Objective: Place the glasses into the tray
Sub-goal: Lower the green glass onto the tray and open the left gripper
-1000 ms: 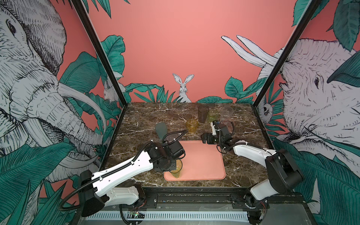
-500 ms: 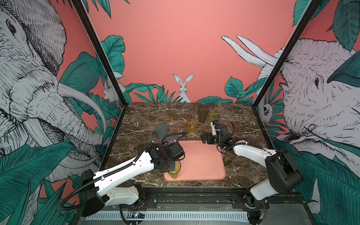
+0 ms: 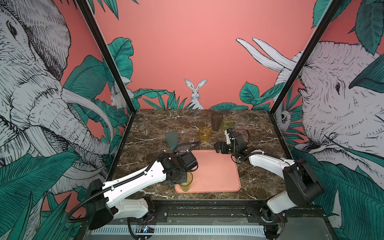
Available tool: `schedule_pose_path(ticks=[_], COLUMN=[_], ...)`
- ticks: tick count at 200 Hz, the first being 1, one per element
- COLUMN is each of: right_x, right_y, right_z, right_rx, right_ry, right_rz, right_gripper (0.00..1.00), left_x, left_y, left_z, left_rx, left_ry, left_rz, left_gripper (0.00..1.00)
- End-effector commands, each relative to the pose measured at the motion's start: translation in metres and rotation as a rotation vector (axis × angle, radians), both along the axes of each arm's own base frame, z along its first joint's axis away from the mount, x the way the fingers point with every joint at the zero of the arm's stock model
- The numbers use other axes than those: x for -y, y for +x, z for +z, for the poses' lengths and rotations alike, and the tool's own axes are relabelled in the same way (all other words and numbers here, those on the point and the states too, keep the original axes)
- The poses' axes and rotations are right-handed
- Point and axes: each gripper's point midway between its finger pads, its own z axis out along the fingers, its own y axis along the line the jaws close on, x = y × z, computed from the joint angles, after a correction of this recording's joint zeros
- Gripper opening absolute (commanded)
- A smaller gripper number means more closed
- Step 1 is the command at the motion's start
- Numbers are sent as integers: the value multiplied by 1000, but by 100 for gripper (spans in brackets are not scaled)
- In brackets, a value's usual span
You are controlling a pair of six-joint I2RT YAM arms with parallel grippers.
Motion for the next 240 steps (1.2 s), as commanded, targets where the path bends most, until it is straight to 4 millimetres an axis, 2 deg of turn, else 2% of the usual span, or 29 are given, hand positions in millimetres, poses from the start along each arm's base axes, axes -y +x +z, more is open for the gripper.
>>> schedule_pose_path(ticks=[1, 53, 125, 184, 240], right_x=[-3, -2, -2, 1, 12], right_y=[3, 2, 2, 2, 3], right_z=[0, 1, 2, 7, 34], right_rx=[13, 13, 17, 37, 96], right_ry=[3, 3, 2, -9, -53], right_rz=[-1, -2, -2, -4, -25], right_gripper=[94, 94, 94, 94, 94], left_x=[-10, -10, -9, -17, -27], left_y=[-2, -2, 5, 23, 56], left_z=[-1, 1, 14, 48, 91], left_rx=[-6, -8, 20, 97, 247], left_ry=[51, 49, 35, 27, -26], left_rz=[9, 5, 5, -7, -11], left_gripper=[1, 10, 35, 49, 62])
